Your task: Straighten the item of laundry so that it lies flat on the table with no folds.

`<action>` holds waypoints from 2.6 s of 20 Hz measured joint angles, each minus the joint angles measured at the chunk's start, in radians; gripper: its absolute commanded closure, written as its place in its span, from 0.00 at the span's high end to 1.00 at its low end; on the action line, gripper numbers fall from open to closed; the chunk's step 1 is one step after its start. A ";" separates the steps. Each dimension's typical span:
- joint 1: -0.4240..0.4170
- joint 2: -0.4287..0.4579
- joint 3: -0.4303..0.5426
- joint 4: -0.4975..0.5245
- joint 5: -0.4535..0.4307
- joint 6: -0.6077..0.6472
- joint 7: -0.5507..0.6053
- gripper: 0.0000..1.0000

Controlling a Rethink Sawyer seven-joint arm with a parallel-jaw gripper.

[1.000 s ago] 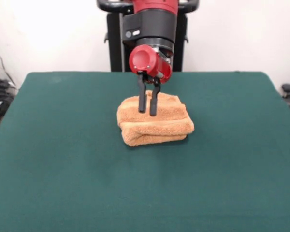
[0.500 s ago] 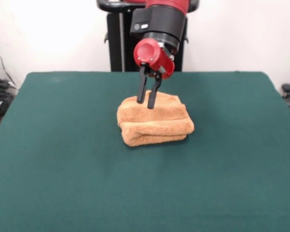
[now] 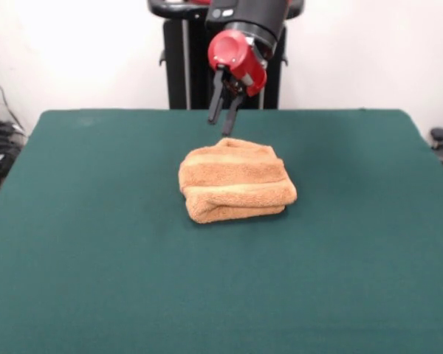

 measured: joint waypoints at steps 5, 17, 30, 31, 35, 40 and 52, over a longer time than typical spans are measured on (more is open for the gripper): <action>0.028 0.001 -0.012 0.036 0.005 -0.012 0.000 1.00; 0.138 0.010 -0.047 0.125 0.118 -0.050 0.000 1.00; 0.219 0.017 -0.070 0.226 0.215 -0.115 0.000 1.00; 0.219 0.023 -0.071 0.233 0.221 -0.127 0.000 1.00; 0.221 0.047 -0.076 0.252 0.249 -0.154 0.000 1.00; 0.231 0.078 -0.085 0.272 0.285 -0.168 0.000 1.00; 0.268 0.149 -0.087 0.273 0.423 -0.168 0.000 1.00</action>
